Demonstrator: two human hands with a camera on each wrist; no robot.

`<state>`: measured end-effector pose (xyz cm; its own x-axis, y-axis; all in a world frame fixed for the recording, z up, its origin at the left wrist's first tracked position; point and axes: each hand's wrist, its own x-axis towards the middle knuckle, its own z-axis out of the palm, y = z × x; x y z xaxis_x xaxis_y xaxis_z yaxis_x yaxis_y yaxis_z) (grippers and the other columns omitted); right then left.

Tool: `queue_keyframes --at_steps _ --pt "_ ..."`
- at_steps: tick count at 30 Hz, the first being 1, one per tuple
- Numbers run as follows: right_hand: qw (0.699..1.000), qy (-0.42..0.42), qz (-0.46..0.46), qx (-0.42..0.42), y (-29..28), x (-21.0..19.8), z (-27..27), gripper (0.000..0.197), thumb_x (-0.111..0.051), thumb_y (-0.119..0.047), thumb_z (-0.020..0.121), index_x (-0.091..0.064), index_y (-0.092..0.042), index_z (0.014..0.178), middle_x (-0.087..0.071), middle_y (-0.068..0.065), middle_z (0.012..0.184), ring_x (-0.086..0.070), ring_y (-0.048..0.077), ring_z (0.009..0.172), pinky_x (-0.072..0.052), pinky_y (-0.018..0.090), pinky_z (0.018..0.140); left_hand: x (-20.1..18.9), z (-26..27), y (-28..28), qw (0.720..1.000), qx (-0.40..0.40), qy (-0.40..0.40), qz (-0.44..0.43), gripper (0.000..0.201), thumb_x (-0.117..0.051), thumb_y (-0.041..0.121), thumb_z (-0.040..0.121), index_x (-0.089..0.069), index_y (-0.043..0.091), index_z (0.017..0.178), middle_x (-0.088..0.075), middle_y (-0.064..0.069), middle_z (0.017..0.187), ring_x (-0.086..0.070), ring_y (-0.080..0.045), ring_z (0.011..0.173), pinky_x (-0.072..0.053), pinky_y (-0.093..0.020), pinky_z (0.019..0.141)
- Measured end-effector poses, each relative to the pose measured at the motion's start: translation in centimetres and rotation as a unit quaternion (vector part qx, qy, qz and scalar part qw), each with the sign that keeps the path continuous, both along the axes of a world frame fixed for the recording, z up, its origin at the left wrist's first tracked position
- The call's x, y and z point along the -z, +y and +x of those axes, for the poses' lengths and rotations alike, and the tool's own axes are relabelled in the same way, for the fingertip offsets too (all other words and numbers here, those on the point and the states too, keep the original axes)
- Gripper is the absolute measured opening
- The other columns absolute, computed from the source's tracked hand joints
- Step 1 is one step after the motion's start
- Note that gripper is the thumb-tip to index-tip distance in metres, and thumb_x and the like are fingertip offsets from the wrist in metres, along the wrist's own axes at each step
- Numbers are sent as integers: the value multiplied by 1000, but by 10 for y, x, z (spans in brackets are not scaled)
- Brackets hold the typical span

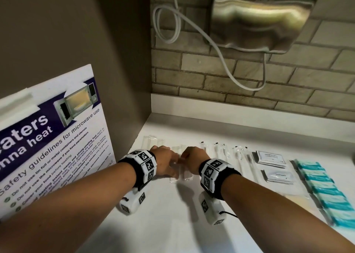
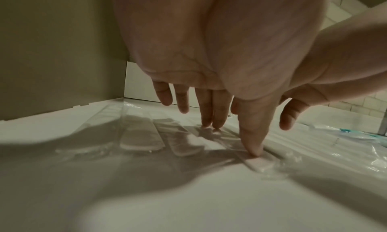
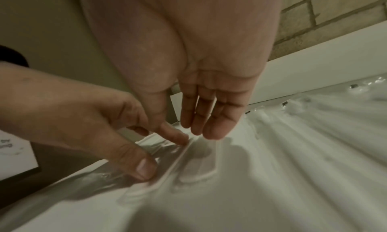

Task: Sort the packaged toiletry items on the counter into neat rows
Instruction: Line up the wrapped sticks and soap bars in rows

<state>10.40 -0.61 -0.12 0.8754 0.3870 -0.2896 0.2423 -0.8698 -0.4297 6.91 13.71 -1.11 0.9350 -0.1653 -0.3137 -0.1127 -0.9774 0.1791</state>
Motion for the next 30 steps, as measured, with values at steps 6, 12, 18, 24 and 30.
queue_keyframes --at_steps 6,12,18,24,30 --pt "981 -53 -158 -96 -10 3 -10 42 -52 -19 91 -52 -12 133 -54 11 135 -44 30 130 -40 39 107 2 -5 -2 999 5 7 53 78 -57 59 83 -35 21 147 -30 4 157 -14 -21 149 -15 -43 117" --pt "966 -35 -218 -131 -15 6 -24 53 -49 -21 93 -37 -4 142 -36 12 149 -21 33 144 -21 40 118 2 -7 -6 996 25 29 79 73 -48 55 89 -27 21 151 -13 6 162 -3 -21 150 -11 -45 118" --pt "953 -71 -253 -148 -22 6 -28 59 -48 -14 94 -28 -3 148 -26 12 155 -14 33 147 -18 41 120 4 -10 -13 996 44 43 70 74 -46 57 90 -22 24 152 -7 8 162 0 -22 150 -9 -48 118" --pt "943 -72 -277 -170 -25 11 -26 67 -43 -17 97 -10 -4 153 -8 12 162 3 33 150 -6 42 123 0 -13 -18 996 49 37 64 85 -50 61 87 -15 22 154 -5 4 163 3 -22 150 -6 -45 120" --pt "945 -80 -267 -169 -38 20 -26 60 -42 -17 96 -20 -5 151 -19 11 158 -1 33 149 -12 41 121 2 -12 -20 995 53 41 71 86 -48 61 89 -12 18 154 -4 1 163 2 -22 150 -8 -44 121"
